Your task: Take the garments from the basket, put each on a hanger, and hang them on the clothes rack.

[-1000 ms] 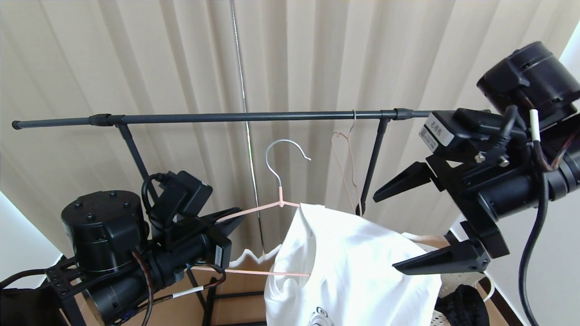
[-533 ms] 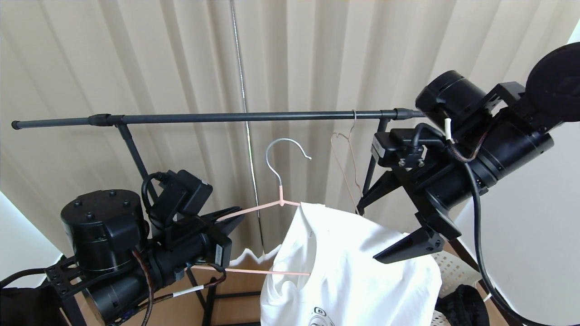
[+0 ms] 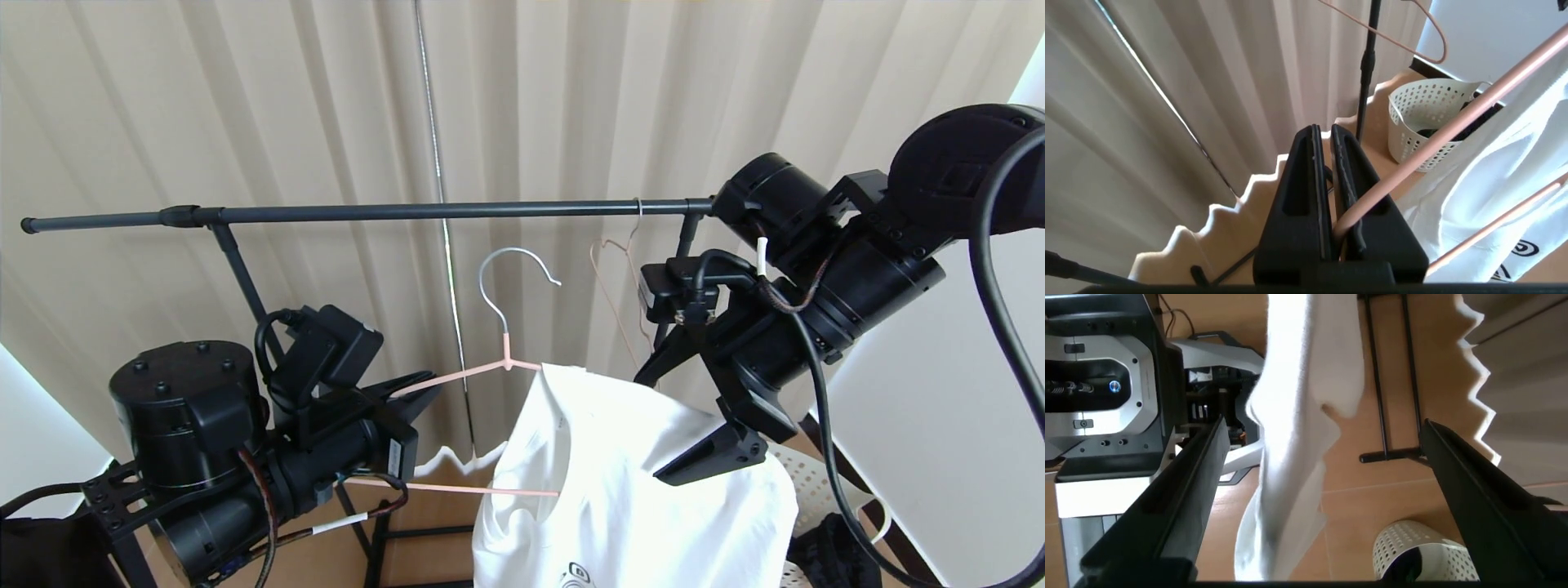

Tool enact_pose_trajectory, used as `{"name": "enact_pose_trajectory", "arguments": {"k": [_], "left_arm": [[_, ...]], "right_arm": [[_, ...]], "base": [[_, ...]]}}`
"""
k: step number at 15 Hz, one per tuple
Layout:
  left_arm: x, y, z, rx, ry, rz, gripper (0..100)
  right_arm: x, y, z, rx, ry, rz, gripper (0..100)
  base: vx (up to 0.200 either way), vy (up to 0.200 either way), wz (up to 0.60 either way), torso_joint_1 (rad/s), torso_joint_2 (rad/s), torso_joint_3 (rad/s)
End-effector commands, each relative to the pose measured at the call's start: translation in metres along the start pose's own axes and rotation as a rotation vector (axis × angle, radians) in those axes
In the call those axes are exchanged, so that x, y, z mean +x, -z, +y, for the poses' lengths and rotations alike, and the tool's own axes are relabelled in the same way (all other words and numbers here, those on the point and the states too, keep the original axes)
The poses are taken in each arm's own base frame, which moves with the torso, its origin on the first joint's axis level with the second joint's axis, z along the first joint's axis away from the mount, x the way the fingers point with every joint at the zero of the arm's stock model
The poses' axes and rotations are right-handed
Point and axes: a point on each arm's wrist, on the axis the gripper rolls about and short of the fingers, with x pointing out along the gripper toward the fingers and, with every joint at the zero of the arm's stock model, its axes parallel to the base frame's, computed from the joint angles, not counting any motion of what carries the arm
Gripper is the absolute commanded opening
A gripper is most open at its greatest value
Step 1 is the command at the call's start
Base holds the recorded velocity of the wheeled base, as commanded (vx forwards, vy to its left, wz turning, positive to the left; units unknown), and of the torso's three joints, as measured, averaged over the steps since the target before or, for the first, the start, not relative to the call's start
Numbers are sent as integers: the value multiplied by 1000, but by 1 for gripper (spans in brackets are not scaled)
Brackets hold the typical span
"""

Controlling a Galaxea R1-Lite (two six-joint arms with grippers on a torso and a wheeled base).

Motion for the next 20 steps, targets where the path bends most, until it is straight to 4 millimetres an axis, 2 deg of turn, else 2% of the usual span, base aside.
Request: {"name": "enact_pose_trajectory", "arguments": {"k": [1, 13, 14, 20], "left_arm": [[0, 0, 0, 0, -2, -1, 0], [0, -2, 0, 0, -5, -7, 0], [1, -2, 0, 0, -5, -9, 0], [-1, 1, 0, 0, -5, 2, 0]], "right_arm": [[3, -1, 0, 1, -2, 8, 100], [14, -6, -4, 9, 8, 18, 100], [14, -6, -4, 9, 8, 18, 0], [7, -6, -3, 11, 28, 4, 0]], "base": [[0, 0, 0, 0, 0, 0], [0, 0, 0, 0, 0, 0], [0, 0, 0, 0, 0, 0], [0, 0, 0, 0, 0, 0]]}}
